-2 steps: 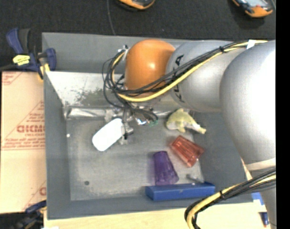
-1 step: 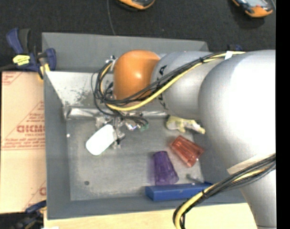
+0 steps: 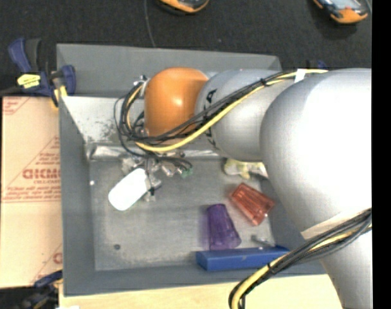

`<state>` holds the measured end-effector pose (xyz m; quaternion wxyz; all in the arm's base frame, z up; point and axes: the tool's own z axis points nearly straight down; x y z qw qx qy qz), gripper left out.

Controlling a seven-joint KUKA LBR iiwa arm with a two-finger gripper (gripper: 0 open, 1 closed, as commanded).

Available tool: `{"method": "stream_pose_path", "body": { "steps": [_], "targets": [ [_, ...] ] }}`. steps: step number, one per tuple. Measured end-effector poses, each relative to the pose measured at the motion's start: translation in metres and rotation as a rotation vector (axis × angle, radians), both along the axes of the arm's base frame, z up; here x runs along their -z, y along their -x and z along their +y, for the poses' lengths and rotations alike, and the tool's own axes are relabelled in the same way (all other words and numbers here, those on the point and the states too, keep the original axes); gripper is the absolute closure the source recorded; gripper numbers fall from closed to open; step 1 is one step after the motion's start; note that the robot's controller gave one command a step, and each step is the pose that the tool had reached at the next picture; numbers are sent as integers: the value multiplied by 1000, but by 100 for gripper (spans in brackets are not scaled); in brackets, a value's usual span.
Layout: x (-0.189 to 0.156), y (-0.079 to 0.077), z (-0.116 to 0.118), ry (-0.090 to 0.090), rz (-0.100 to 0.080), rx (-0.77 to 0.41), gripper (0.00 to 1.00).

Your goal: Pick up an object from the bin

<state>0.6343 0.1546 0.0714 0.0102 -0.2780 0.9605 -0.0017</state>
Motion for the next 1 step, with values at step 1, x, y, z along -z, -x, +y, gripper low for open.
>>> {"method": "stream_pose_path", "body": {
  "steps": [1],
  "targets": [
    [0,3,-3,-1,-1,2,100]
  ]
}}
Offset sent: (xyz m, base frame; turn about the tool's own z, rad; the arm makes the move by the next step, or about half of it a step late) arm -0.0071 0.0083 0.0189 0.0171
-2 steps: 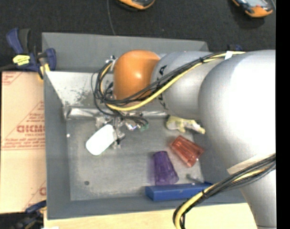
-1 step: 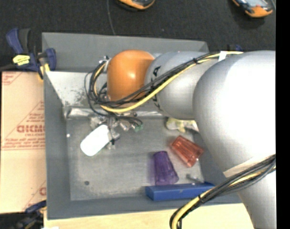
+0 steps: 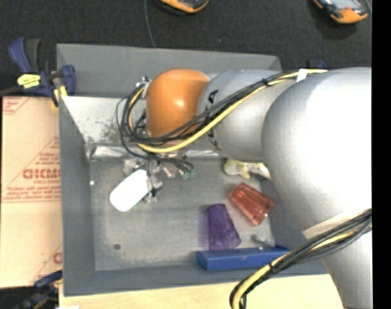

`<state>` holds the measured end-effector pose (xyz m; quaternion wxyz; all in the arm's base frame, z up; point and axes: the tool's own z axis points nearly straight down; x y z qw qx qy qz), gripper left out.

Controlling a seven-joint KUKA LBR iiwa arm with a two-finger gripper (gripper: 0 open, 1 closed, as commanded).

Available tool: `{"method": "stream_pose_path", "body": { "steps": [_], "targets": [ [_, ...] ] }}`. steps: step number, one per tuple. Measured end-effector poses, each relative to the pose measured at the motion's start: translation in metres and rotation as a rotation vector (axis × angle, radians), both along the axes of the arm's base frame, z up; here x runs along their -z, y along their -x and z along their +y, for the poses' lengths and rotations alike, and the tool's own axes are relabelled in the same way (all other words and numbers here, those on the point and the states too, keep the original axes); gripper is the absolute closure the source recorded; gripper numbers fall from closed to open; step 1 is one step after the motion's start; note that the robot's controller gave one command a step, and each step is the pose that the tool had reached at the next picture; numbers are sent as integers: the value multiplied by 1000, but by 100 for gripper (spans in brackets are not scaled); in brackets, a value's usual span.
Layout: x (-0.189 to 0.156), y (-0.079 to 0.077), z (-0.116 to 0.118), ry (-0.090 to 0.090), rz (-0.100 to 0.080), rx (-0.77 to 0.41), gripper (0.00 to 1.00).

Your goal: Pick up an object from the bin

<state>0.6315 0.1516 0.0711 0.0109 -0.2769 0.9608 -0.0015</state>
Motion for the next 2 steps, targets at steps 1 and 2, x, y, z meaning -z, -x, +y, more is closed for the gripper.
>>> {"method": "stream_pose_path", "body": {
  "steps": [1,2],
  "targets": [
    [-18,3,9,-3,-2,13,100],
    [-8,8,3,-2,-2,16,100]
  ]
}}
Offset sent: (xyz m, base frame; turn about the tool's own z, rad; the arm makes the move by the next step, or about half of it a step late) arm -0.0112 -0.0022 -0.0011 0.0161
